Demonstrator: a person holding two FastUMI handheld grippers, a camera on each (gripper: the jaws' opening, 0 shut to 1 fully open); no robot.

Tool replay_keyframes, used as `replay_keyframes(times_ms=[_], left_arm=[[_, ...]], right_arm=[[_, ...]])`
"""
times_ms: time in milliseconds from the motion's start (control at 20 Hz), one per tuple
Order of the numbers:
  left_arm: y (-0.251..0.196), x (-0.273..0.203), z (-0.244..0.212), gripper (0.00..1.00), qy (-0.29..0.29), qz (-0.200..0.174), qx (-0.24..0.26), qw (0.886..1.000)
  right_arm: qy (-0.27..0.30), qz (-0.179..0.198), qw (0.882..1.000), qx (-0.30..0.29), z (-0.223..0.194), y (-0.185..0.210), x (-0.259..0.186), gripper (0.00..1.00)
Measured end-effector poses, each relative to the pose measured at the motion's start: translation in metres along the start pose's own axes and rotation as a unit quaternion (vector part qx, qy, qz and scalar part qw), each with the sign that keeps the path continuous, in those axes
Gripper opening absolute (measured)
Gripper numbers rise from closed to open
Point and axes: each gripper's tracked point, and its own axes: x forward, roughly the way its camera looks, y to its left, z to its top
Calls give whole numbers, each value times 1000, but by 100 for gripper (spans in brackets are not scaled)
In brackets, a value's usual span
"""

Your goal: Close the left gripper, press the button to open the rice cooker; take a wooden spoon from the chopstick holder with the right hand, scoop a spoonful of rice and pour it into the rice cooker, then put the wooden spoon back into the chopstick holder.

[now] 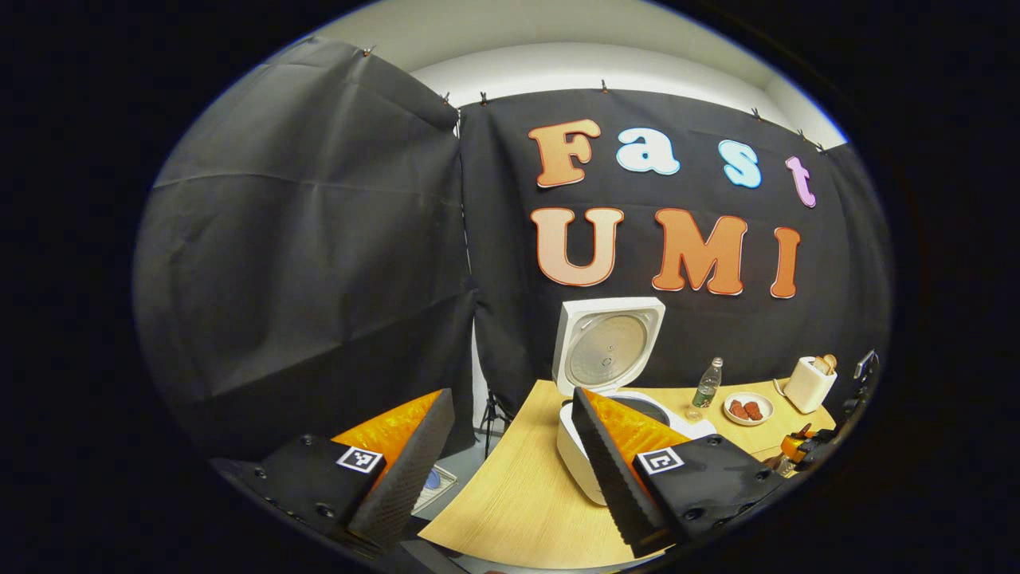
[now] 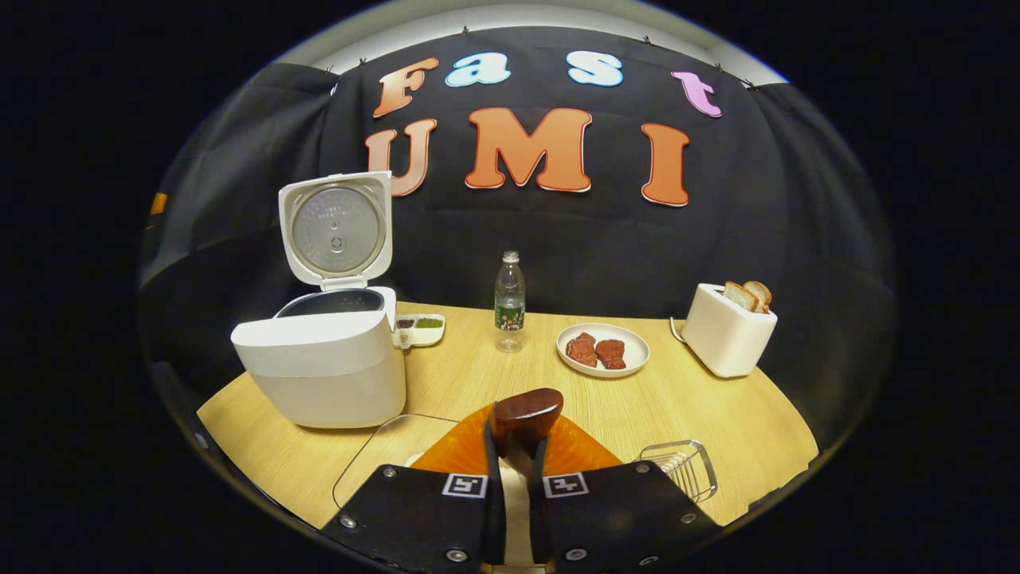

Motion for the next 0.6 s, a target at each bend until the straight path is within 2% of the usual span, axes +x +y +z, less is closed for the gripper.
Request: replay_keyframes(times_ms=[200, 250, 300, 400, 600], left_arm=[[-6, 4, -9, 100, 9, -12, -2, 1000], [-7, 6, -11, 100, 12, -12, -3, 1000], [-5, 8, -15, 100, 15, -12, -4, 1000], [-2, 12, -19, 100, 19, -8, -2, 1000], [1, 16, -24, 100, 26, -5, 6, 1000]], right_arm=[[5, 0, 997, 80, -12, 10, -11, 11], [5, 0, 995, 104, -14, 13, -13, 7], [4, -5, 991, 130, -14, 12, -15, 11], [7, 1, 979, 204, -17, 15, -14, 11], [23, 24, 939, 343, -24, 21, -9, 11]])
